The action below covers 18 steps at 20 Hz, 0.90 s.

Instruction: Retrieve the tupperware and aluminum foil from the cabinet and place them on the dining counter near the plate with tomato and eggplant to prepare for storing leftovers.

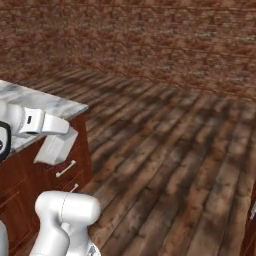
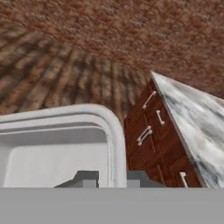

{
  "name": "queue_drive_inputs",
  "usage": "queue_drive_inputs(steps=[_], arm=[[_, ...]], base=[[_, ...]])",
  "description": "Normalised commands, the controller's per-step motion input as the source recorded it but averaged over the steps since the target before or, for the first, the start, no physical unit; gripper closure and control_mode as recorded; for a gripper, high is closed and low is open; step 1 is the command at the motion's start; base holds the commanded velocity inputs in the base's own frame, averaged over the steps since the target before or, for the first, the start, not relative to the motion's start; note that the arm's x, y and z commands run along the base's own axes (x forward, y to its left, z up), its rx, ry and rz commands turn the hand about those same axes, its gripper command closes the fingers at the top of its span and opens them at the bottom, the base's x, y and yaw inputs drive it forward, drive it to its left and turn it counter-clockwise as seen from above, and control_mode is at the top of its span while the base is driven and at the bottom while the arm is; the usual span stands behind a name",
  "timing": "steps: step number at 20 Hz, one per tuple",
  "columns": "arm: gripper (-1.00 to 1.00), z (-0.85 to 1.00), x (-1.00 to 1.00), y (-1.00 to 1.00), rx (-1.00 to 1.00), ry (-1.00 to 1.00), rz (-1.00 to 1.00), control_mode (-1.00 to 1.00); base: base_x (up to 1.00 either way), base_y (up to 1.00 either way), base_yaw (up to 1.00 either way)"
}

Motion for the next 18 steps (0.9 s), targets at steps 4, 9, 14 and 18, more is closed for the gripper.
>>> queue_drive_inputs(steps=[4,9,14,18], arm=[[1.0,0.0,0.0,0.0,0.0,0.0,0.0,1.0],[1.0,0.0,0.0,0.0,0.0,0.0,0.0,1.0],[1.0,0.0,0.0,0.0,0.0,0.0,0.0,1.0],[1.0,0.0,0.0,0.0,0.0,0.0,0.0,1.0]], base=[[1.0,-0.54,0.37],[1.0,-0.51,0.38],[1.0,-0.5,0.4],[1.0,-0.5,0.4]])
